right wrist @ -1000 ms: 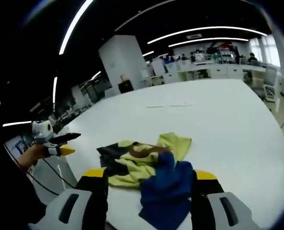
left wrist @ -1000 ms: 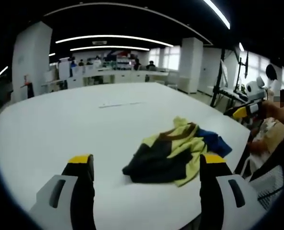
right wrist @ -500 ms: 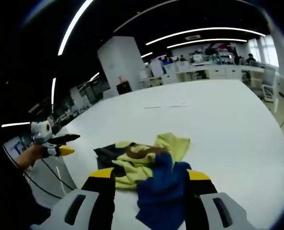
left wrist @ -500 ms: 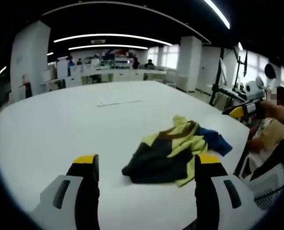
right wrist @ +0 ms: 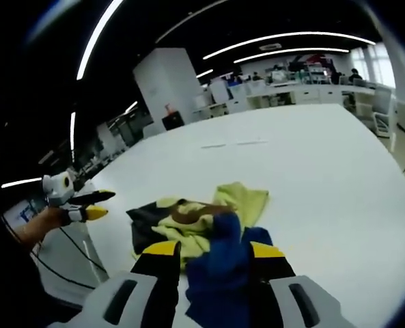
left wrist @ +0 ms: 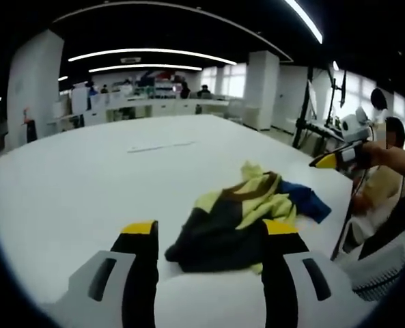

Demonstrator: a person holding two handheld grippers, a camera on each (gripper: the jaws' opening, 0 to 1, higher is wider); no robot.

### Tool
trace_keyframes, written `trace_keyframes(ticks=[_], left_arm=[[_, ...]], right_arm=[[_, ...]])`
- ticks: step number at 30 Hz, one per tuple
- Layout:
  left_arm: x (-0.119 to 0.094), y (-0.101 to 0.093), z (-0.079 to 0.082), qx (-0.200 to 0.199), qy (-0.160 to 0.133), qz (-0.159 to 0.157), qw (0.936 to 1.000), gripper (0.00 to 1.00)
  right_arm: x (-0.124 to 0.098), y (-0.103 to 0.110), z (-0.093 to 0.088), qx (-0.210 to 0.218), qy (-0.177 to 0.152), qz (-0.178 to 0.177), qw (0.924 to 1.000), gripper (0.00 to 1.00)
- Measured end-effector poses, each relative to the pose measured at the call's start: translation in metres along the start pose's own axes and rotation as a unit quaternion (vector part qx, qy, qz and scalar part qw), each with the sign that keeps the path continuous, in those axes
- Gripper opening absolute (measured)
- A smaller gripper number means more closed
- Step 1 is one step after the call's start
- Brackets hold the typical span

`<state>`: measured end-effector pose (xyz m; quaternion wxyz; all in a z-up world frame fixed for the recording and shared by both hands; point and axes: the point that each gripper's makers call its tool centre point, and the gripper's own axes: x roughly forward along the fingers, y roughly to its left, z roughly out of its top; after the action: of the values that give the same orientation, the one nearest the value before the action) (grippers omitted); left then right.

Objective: Fold the garment on the visible template until the final outline fits inside the template.

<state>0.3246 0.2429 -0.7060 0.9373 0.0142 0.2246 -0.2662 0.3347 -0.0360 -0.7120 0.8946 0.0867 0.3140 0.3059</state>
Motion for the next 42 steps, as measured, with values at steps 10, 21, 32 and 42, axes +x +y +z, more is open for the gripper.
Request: trace_keyframes(ticks=[10,21,32,42], left_arm=[[0.019,0.001,-0.012,0.018,0.037,-0.019,0.999,0.41],[0.04,0.011,-0.032,0.05,0.078,-0.018,0.9955,0.34],[0.052,0.014,-0.043,0.033,0.098,-0.024,0.9944,0.17],[0.055,0.016,-0.051,0.036,0.11,-0.023,0.993,0.13]], right_arm=[[0.023,-0.007,-0.017,0.005,0.035,0.01,0.9993,0.23],[0.043,-0.02,-0.027,-0.008,0.068,0.0,0.9977,0.12],[0.057,-0.025,-0.031,-0.018,0.077,-0.001,0.9968,0.06],[0.059,-0.033,-0.034,-0.029,0.086,-0.014,0.9958,0.06]])
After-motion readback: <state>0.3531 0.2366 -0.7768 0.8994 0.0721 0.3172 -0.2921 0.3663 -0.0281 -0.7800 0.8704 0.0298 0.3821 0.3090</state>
